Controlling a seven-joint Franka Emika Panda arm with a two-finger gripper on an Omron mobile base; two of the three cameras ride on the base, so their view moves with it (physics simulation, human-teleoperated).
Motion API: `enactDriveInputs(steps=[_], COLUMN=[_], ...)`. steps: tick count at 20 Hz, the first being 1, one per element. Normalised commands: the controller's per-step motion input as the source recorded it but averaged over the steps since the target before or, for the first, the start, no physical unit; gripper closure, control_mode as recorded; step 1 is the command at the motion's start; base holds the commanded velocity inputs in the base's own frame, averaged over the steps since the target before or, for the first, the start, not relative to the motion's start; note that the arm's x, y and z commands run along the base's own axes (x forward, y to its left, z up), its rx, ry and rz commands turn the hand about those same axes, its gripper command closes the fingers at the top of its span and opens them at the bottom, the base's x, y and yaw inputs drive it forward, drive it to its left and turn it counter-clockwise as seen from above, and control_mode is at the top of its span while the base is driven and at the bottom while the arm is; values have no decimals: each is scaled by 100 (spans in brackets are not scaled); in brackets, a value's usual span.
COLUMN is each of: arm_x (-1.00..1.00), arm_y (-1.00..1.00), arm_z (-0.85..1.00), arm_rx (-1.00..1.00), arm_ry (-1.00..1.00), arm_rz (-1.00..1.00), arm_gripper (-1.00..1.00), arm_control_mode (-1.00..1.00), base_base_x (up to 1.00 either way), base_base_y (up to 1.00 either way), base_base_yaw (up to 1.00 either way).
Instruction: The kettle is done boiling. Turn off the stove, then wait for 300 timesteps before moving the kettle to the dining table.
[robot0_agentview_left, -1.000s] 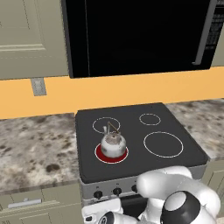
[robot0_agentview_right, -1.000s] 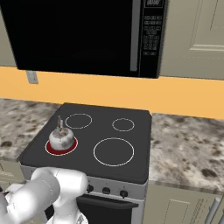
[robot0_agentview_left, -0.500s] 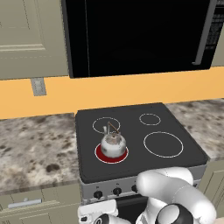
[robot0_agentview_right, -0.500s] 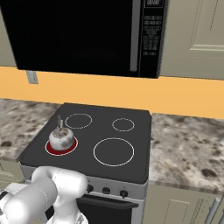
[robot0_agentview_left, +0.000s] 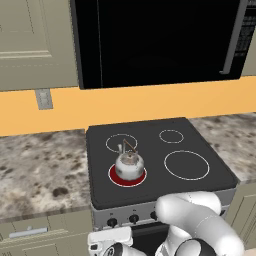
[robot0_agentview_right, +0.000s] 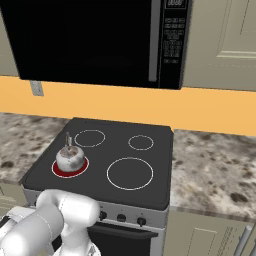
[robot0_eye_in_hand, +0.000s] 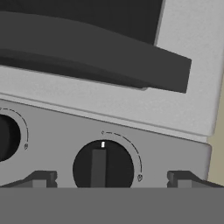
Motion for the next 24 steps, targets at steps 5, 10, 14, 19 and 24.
enactDriveInputs(steps=[5,10,14,19,24], arm_x=[4,17,24,21,12], arm_y=[-15,-4,0,1,1], arm_z=[0,0,0,-1,0], arm_rx=[0,0,0,0,0], arm_ry=[0,0,0,0,1], arm_rz=[-3,-1,0,0,0], arm_gripper=[-100,-100,-100,100,100], arm_control_mode=[-100,-100,-100,-100,-100], base_base_x=[0,0,0,0,0], base_base_y=[0,0,0,0,0], base_base_yaw=[0,0,0,0,0])
